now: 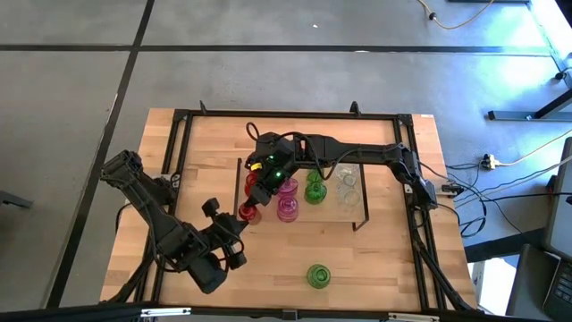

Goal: Sort vases onto shelf
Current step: Put the red vase on the shelf aligned with the other red vases

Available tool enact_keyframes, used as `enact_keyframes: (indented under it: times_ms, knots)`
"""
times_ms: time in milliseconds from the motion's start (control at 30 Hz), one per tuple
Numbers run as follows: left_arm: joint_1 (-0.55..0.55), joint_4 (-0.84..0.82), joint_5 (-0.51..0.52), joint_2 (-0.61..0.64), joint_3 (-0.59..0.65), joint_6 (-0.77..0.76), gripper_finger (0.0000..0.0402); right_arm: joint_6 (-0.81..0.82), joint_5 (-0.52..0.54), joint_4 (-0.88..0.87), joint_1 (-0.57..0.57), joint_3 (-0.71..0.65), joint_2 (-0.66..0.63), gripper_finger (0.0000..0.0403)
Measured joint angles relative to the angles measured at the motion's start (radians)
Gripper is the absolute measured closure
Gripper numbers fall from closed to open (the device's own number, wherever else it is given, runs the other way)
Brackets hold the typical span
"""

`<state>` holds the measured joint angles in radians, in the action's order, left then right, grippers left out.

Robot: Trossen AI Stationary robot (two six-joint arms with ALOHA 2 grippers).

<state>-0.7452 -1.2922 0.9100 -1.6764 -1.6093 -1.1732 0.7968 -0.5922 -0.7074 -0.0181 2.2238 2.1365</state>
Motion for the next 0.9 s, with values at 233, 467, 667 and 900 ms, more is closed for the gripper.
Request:
enact_keyframes:
  times_ms: [233,467,667,900]
  knots:
    - [-0.001,-0.001,-0.007,0.000,0.000,0.005,0.0401,0.001,-0.003,-0.001,0.001,0.000,0.000,0.0359]
    - [-0.001,-0.002,-0.008,0.000,0.000,0.006,0.0402,0.003,-0.001,0.002,0.001,0.000,0.000,0.0320]
    - [-0.001,-0.002,-0.008,0.000,0.000,0.006,0.0401,0.002,0.007,0.003,0.001,0.000,-0.001,0.0321]
    - [-0.001,-0.002,-0.008,0.000,0.000,0.006,0.0401,-0.005,0.053,0.000,0.001,0.000,-0.009,0.0321]
